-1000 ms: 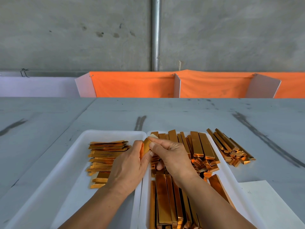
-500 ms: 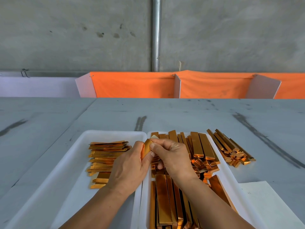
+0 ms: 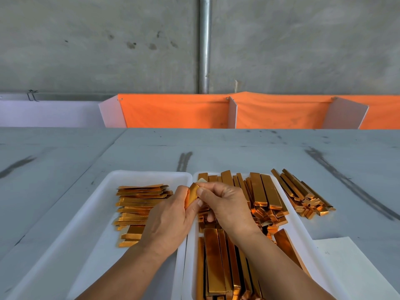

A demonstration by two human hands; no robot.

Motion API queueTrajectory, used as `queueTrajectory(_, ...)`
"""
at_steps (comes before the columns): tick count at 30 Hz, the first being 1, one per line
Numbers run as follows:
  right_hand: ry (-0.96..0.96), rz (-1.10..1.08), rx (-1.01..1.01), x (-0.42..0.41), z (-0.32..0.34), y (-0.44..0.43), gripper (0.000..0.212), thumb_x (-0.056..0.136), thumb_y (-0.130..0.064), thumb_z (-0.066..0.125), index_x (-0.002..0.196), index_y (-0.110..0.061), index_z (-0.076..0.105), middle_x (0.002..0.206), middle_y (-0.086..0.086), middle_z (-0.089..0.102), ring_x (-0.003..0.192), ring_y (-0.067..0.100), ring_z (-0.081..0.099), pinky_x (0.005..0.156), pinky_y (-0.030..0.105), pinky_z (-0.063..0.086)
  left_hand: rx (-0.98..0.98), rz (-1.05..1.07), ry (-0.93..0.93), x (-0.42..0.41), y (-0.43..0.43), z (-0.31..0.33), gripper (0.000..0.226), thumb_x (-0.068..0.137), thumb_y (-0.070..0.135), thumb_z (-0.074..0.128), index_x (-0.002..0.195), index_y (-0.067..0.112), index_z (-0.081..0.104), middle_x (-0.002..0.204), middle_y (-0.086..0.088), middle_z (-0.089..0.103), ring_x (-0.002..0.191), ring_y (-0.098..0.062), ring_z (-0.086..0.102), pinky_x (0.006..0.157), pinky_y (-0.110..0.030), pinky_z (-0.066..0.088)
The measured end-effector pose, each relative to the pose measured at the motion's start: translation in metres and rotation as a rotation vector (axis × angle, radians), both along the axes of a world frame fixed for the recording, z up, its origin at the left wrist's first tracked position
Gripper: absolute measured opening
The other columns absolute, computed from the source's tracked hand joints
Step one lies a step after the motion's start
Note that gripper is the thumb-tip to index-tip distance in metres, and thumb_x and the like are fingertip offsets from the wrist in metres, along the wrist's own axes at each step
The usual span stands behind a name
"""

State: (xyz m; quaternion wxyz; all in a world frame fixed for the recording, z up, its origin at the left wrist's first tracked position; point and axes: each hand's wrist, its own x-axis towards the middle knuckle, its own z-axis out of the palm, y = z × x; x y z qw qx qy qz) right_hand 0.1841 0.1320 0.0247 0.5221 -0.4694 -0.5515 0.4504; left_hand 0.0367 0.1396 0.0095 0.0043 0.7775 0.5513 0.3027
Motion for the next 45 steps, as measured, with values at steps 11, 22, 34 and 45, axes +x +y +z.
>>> queueTrajectory(11, 0.283, 0.023, -0.219, 0.007, 0.007, 0.004, 0.025, 0.102, -0.025, 0.049, 0.107, -0.012, 0.071, 0.083, 0.015, 0.071, 0.057, 0.02, 0.055, 0.044, 0.023, 0.043, 0.021, -0.076, 0.007, 0.001, -0.002, 0.002, 0.065, 0.076, 0.074, 0.009, 0.109, 0.027, 0.04, 0.066, 0.015, 0.044, 0.056, -0.002, 0.049, 0.045, -0.013, 0.029)
queueTrajectory(22, 0.423, 0.129, -0.256, 0.01, 0.006, 0.006, 0.022, 0.093, -0.026, 0.063, 0.094, -0.007, 0.075, 0.089, 0.021, 0.068, 0.062, 0.018, 0.059, 0.041, 0.019, 0.043, 0.006, -0.113, -0.009, 0.0, -0.003, 0.003, 0.062, 0.079, 0.073, 0.012, 0.108, 0.027, 0.041, 0.065, 0.015, 0.042, 0.054, -0.002, 0.047, 0.046, -0.012, 0.029)
queueTrajectory(34, 0.27, 0.023, -0.168, 0.007, 0.006, 0.004, 0.004, 0.09, -0.013, 0.069, 0.088, -0.011, 0.07, 0.077, 0.009, 0.068, 0.054, 0.015, 0.05, 0.045, 0.024, 0.039, 0.038, -0.115, 0.014, 0.001, -0.004, 0.003, 0.053, 0.083, 0.073, 0.019, 0.106, 0.03, 0.043, 0.064, 0.016, 0.041, 0.053, 0.0, 0.046, 0.046, -0.013, 0.034)
queueTrajectory(45, 0.288, -0.009, -0.194, 0.009, 0.007, 0.007, 0.01, 0.087, -0.006, 0.067, 0.077, -0.008, 0.066, 0.07, 0.011, 0.063, 0.051, 0.019, 0.045, 0.044, 0.027, 0.036, 0.017, -0.181, -0.011, 0.001, -0.008, 0.006, 0.041, 0.084, 0.073, 0.025, 0.099, 0.035, 0.035, 0.063, 0.013, 0.039, 0.052, -0.002, 0.046, 0.048, -0.014, 0.035)
